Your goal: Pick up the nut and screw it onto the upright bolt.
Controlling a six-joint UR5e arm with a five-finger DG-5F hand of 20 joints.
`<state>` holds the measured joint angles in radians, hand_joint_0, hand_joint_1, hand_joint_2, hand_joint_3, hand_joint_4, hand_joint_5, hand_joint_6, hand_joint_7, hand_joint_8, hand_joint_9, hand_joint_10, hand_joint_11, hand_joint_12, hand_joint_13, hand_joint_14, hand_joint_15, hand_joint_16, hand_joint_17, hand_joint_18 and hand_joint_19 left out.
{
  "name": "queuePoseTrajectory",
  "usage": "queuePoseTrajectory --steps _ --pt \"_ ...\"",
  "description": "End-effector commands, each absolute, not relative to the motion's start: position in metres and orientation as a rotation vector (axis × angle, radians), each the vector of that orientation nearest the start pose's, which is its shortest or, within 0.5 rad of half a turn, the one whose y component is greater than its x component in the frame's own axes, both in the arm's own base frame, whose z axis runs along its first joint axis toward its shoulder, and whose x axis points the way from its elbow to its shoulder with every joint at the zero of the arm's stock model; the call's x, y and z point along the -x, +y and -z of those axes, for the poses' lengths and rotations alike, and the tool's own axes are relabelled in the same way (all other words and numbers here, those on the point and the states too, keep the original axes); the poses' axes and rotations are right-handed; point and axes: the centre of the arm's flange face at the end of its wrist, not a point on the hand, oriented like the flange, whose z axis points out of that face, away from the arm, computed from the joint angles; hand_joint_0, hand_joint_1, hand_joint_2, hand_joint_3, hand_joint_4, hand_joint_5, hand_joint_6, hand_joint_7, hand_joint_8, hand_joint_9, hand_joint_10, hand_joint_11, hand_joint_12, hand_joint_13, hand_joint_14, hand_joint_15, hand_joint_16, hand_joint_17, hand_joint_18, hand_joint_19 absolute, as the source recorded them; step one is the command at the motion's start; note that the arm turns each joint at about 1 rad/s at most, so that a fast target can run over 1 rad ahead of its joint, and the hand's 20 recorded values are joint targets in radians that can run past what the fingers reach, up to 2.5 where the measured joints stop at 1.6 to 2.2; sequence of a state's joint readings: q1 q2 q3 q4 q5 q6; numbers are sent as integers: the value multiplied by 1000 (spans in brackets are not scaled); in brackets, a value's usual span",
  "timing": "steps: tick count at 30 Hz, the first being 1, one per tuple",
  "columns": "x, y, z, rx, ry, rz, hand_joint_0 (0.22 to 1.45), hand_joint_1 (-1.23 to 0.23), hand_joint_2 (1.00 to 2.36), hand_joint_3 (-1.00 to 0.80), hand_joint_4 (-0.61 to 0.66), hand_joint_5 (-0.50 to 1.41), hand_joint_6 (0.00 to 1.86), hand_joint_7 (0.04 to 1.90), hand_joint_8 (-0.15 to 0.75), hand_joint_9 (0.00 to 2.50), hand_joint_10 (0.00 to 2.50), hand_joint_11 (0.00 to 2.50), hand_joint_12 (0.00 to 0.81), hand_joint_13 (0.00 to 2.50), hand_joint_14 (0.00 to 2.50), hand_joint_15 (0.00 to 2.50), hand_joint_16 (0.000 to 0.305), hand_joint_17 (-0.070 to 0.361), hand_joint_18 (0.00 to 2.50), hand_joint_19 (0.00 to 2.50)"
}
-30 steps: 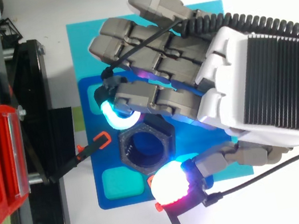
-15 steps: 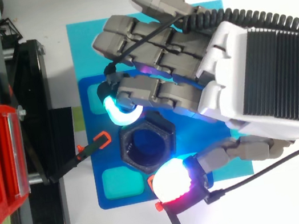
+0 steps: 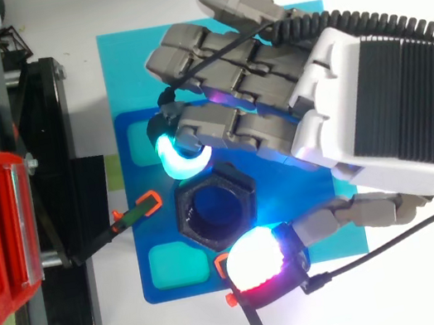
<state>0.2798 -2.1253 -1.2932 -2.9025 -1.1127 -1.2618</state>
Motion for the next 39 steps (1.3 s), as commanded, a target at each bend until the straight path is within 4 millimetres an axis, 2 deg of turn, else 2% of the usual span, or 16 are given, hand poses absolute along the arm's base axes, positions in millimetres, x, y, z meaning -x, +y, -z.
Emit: queuePoseTrajectory --steps 1,25,39 --pt "-708 18 -314 -384 1568 -94 551 -664 1000 -500 243 -162 502 1189 255 250 0 0 315 130 0 0 41 92 0 0" --pt "-703 12 -330 -386 1608 -71 552 -658 1000 -500 235 -161 502 1191 257 255 0 0 313 139 0 0 41 92 0 0" --pt "-710 11 -337 -375 1550 -78 552 -657 1000 -500 237 -160 502 1182 257 256 0 0 313 142 0 0 41 92 0 0"
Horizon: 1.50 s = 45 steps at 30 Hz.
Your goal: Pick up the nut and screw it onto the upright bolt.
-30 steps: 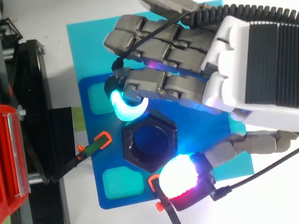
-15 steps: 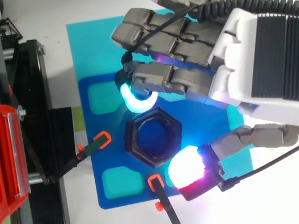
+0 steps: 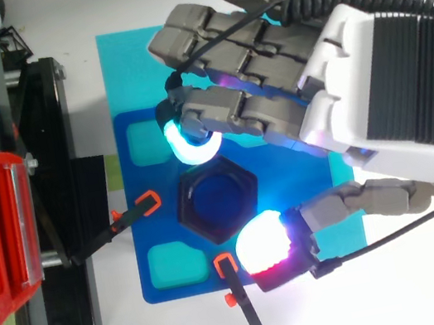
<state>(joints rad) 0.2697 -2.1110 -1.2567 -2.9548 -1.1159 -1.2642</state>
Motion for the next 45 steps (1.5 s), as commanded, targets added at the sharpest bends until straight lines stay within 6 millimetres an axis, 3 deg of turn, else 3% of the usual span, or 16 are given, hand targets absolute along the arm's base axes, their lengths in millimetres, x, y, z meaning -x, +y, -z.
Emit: queuePoseTrajectory --steps 1,12,17,22,33,37,45 --pt "-711 10 -338 -372 1545 -74 552 -656 1000 -500 237 -160 502 1181 257 256 0 0 313 143 0 0 41 91 0 0" --pt "-711 8 -337 -369 1543 -70 549 -659 1000 -500 238 -160 502 1178 258 255 0 0 314 143 0 0 41 92 0 0" --pt "-711 8 -337 -369 1543 -70 517 -645 1000 -500 248 -178 503 1047 260 243 0 0 324 136 0 0 43 97 0 0" --pt "-712 8 -338 -371 1533 -74 455 -466 1000 -500 224 -198 502 788 252 160 0 0 344 28 0 0 51 115 0 0" --pt "-715 13 -341 -368 1509 -87 439 -23 1000 -500 150 -207 502 676 220 39 0 0 354 0 0 0 57 128 0 0" --pt "-717 19 -343 -357 1491 -90 447 58 1000 -500 124 -199 502 664 212 31 0 0 351 0 0 0 57 128 0 0" --pt "-718 29 -341 -335 1493 -107 464 45 1000 -500 117 -166 502 685 206 121 0 0 343 0 0 0 55 124 0 0"
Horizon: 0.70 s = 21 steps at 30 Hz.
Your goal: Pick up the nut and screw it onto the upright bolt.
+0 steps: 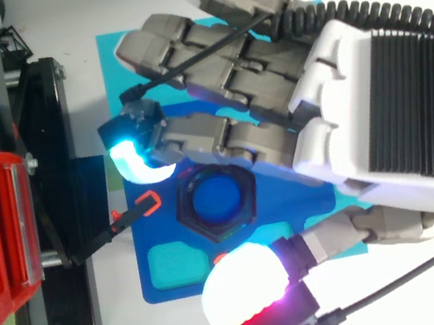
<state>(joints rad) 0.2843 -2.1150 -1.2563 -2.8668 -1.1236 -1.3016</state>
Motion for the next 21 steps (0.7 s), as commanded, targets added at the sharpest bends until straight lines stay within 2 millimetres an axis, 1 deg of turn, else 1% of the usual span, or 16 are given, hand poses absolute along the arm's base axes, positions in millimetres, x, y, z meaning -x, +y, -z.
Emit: queuePoseTrajectory --steps 1,7,11,14,21 --pt "-718 31 -341 -333 1493 -109 468 39 1000 -500 115 -158 502 702 208 149 0 0 342 0 0 0 55 123 0 0" --pt "-717 35 -340 -327 1499 -116 479 -6 1000 -500 148 -127 503 831 212 207 0 0 333 0 0 0 52 116 0 0" --pt "-716 36 -339 -326 1507 -116 482 -35 1000 -500 164 -123 503 860 217 224 0 0 330 0 0 0 51 114 0 0" --pt "-715 36 -338 -326 1518 -114 482 -46 1000 -500 161 -122 503 849 216 226 0 0 330 0 0 0 50 113 0 0" --pt "-713 35 -336 -325 1537 -108 482 -54 1000 -500 161 -123 502 746 203 241 0 0 328 0 0 0 51 115 0 0"
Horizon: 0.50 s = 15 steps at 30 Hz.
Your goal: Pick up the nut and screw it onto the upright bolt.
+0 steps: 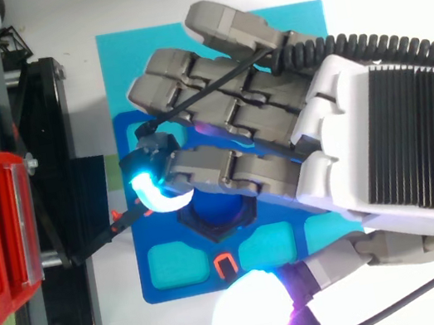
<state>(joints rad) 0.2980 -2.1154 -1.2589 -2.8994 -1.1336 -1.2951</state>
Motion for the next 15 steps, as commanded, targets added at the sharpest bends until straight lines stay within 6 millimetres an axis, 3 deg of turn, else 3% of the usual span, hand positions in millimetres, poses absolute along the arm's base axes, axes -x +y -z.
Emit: queuePoseTrajectory --steps 1,15 --pt "-713 34 -338 -326 1533 -108 483 -54 1000 -500 161 -122 502 735 196 242 0 0 326 0 0 0 51 115 0 0" --pt "-712 32 -331 -319 1542 -111 484 -66 1000 -500 170 -113 503 791 202 280 0 0 323 27 0 0 50 113 0 0"
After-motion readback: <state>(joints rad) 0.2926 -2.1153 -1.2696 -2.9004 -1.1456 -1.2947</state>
